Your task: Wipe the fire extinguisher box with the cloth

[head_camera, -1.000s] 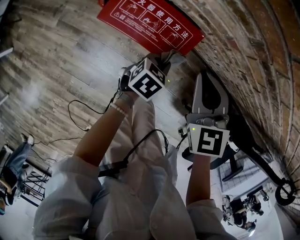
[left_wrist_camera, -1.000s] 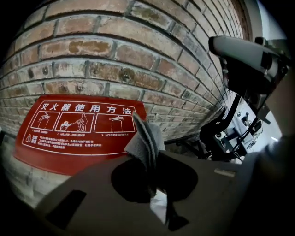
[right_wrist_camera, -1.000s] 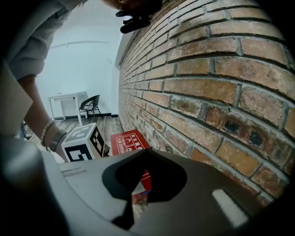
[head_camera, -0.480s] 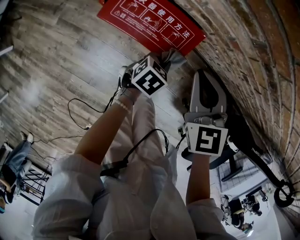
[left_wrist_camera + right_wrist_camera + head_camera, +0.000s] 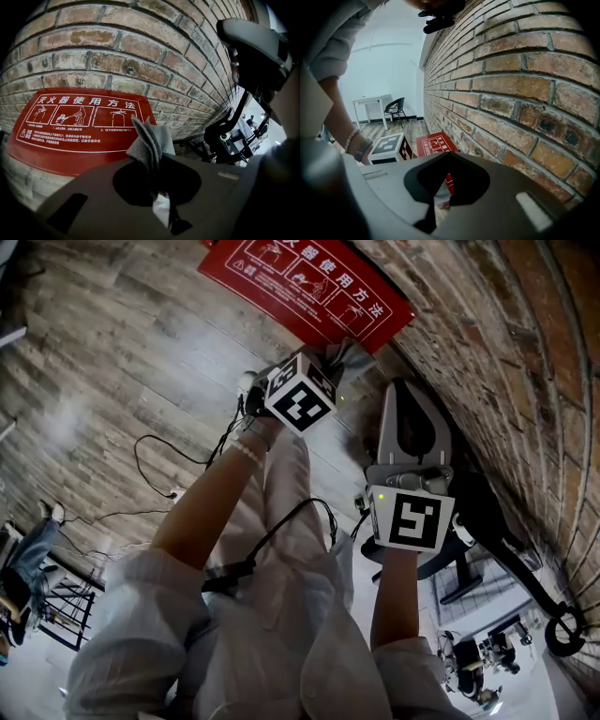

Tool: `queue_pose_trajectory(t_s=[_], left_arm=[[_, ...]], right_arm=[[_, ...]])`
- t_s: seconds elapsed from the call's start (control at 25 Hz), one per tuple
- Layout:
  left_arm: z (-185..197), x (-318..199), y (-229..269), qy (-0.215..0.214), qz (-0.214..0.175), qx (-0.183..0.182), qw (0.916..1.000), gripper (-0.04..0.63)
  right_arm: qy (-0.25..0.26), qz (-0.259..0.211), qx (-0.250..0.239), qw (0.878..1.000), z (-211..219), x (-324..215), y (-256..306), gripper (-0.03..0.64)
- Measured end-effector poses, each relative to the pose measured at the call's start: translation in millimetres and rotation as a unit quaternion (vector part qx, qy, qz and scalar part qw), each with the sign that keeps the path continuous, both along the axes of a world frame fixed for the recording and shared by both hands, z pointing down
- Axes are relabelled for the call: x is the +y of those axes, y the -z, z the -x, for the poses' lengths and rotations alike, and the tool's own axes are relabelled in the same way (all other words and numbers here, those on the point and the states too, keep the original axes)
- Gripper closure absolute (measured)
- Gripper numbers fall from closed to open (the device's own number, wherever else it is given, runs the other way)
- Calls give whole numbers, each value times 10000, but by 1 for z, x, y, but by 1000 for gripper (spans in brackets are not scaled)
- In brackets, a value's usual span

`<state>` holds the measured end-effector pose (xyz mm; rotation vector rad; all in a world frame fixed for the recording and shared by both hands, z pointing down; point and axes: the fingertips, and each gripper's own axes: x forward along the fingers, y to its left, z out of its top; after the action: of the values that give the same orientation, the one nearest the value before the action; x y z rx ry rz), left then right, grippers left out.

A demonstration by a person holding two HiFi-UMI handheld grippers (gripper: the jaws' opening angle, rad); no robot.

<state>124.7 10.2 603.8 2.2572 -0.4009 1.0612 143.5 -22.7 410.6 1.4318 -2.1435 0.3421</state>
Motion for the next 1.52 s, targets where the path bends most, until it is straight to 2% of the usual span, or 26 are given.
queue_pose_trajectory(t_s=[0.68, 1.32, 1.52], left_arm=[[32, -15, -3, 361, 15, -74, 9993, 584], [102, -69, -4, 983, -270, -288, 9944, 583], [131, -89, -2, 1223, -388, -483, 9906, 583]], right_arm=[[224, -30, -58, 9997, 26, -6, 4, 611], [572, 12, 6, 9984, 63, -13, 4, 611], [604, 35, 29, 9982, 71, -12, 2, 611]])
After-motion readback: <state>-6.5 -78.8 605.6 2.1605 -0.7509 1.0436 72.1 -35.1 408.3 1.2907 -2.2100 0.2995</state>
